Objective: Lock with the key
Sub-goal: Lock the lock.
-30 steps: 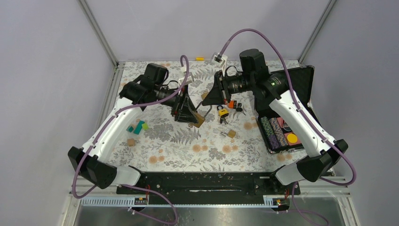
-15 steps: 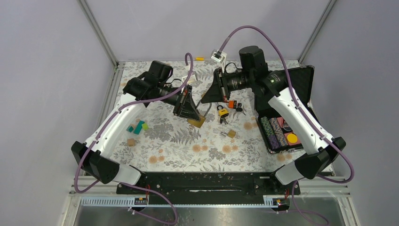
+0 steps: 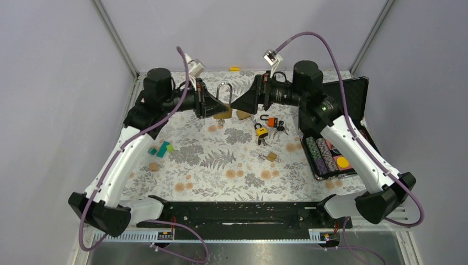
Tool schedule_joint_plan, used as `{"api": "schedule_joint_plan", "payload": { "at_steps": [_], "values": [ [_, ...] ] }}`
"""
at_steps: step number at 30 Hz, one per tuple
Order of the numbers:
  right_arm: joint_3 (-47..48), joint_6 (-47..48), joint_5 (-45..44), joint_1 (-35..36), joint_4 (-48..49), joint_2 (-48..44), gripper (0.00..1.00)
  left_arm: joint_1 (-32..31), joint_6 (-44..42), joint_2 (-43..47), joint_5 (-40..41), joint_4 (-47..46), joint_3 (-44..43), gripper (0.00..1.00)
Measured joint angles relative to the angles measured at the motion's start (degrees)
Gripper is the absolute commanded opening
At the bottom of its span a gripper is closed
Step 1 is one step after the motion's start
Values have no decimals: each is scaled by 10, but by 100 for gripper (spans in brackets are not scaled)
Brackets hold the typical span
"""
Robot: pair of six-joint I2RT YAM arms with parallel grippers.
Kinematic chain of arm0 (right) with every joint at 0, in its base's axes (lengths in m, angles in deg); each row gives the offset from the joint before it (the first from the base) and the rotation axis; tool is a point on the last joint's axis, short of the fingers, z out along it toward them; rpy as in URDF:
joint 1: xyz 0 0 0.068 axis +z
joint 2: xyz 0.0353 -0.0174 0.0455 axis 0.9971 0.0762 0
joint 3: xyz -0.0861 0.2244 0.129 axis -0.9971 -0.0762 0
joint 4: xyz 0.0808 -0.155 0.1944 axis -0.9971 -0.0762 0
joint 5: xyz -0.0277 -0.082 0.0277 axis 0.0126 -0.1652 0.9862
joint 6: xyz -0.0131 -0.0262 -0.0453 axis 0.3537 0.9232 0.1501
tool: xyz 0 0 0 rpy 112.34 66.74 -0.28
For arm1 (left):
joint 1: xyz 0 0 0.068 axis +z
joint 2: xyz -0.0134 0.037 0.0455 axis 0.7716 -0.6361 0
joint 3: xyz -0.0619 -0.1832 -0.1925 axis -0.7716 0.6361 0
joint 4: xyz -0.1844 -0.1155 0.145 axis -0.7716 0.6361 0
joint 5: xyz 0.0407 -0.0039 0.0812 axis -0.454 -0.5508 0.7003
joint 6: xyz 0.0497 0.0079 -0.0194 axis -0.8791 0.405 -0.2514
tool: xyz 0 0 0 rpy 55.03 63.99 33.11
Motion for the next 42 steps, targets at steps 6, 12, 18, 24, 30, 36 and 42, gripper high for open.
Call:
{"api": "schedule_joint_plan", "payload": {
  "at_steps": [6, 12, 18, 24, 30, 36, 42],
  "values": [
    [-98, -89, -17, 0, 191, -33, 89, 5, 110, 46, 67, -159, 28, 0],
    [-109, -123, -12, 24, 294, -9, 68, 4, 192, 53, 117, -280, 28, 0],
    [-109, -136, -7, 42, 355, 4, 55, 3, 238, 53, 134, -341, 34, 0],
    [-108, -153, -3, 43, 393, 17, 25, 3, 269, 54, 142, -382, 45, 0],
    [-102, -169, 9, 44, 398, 27, 0, 4, 284, 57, 145, -404, 50, 0],
    [-99, -167, 28, 45, 400, 27, 0, 5, 287, 61, 141, -407, 50, 0],
    [-96, -147, 83, 43, 389, 27, 0, 25, 301, 74, 118, -407, 50, 0]
  ]
}}
